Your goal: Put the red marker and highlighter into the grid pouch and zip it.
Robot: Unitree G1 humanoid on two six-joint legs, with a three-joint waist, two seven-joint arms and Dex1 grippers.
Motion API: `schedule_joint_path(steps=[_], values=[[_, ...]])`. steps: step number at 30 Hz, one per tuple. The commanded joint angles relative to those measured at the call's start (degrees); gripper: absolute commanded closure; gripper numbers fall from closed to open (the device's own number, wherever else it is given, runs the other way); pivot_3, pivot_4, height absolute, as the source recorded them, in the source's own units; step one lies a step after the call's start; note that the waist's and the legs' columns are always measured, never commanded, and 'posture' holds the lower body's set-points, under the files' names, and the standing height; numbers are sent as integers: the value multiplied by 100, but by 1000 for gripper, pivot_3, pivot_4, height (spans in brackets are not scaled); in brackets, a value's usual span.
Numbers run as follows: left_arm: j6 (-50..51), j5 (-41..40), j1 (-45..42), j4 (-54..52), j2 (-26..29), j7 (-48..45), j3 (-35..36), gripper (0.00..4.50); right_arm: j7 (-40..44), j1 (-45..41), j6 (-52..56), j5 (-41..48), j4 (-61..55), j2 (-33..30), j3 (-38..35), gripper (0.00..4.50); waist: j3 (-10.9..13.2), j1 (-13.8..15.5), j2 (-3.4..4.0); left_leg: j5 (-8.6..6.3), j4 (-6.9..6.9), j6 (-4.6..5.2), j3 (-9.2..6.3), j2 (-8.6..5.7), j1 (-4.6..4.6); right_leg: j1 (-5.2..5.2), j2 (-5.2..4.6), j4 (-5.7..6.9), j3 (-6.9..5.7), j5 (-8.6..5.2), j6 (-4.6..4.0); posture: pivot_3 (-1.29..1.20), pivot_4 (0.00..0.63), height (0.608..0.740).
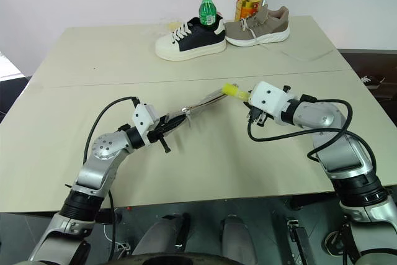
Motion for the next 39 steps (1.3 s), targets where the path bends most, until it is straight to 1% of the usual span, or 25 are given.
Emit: schedule_joint_path(steps=[1,6,12,18,24,28,32,34,36,38,39], values=[[-50,-170,-60,-119,-48,58,159,4500,35,-30,-17,65,-204,-59,-277,3656,0,-1,0,0,0,0,0,0,0,0,0,0,0,0,0,0,150,740],[-66,-188,-65,-97,-46,51,136,4500,51,2,-8,18,-224,-57,-285,3656,0,-2,0,0,0,0,0,0,0,0,0,0,0,0,0,0,150,740],[-94,-153,-68,-159,-18,-1,65,4500,130,-53,-76,-107,-221,-68,-102,3656,0,0,0,0,0,0,0,0,0,0,0,0,0,0,0,0,150,740],[-103,-72,-65,-307,146,-173,-33,4500,509,-94,-834,-556,-227,-367,277,3656,0,-3,0,0,0,0,1,0,0,0,0,0,0,0,0,0,150,740],[-23,-123,-70,-462,444,-631,-228,4500,950,-392,-1682,-878,-232,-462,653,3656,0,-10,1,0,-1,0,1,1,0,-1,1,0,0,0,0,0,150,740],[121,-226,-199,-532,507,-899,-340,4500,1189,-710,-2281,-1125,-198,-268,1056,3656,0,-9,0,0,0,0,1,1,0,0,1,0,-1,0,0,0,150,740],[196,-214,-290,-547,474,-974,-362,4500,1320,-856,-2393,-1132,-179,-34,1185,3656,0,-5,0,0,0,-1,1,1,0,-1,1,0,-1,0,0,0,150,740],[216,-200,-313,-542,457,-948,-334,4500,1399,-818,-2247,-1047,-225,9,1108,2578,0,2,-1,0,0,0,1,-2,0,-1,-1,0,0,0,0,0,150,740],[230,-189,-305,-527,443,-892,-279,4500,1380,-765,-2058,-936,-244,34,927,1610,0,-1,-2,-1,0,0,0,-1,0,0,-1,0,0,0,0,0,150,740],[264,-249,-269,-480,371,-781,-174,4500,1253,-780,-1666,-614,-259,170,568,517,0,-1,-2,0,0,0,0,-1,0,-1,-1,0,0,0,0,0,150,740],[291,-307,-263,-432,301,-694,-101,4500,1201,-819,-1319,-335,-298,276,325,63,0,0,-2,0,0,0,0,0,0,-1,-1,1,0,0,-1,0,150,740]])
